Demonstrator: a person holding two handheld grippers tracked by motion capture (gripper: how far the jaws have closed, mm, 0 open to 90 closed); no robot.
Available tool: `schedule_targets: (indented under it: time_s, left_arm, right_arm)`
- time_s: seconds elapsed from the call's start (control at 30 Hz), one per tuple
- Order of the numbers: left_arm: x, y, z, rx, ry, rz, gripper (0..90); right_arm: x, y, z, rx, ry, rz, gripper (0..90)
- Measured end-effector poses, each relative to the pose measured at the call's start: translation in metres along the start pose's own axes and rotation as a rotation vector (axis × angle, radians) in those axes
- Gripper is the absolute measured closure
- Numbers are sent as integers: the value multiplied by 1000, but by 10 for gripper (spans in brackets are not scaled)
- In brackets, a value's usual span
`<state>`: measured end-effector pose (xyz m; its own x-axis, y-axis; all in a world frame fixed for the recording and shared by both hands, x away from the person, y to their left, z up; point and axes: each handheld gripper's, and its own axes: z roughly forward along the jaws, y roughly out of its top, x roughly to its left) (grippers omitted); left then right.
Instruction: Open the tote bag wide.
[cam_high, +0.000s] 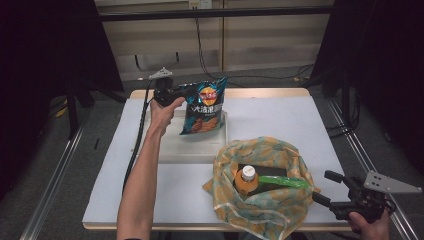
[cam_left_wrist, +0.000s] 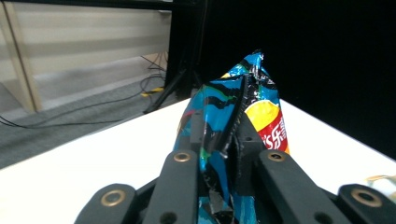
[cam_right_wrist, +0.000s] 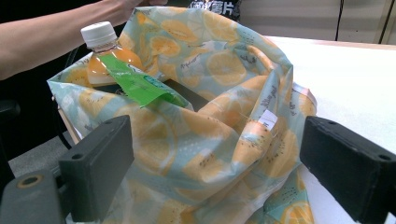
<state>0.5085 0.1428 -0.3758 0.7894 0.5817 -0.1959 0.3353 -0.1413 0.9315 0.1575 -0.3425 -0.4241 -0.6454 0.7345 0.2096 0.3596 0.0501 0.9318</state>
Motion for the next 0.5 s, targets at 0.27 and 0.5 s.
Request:
schedule_targets:
  time_s: [0.27, 0.5]
  left_arm:
    - [7, -3, 5, 29, 38, 11, 667]
    - [11, -7, 9, 73, 85, 0, 406]
  right_arm:
    - [0, 0, 1, 3, 2, -3, 95]
    - [-1, -1, 0, 4, 4, -4, 99]
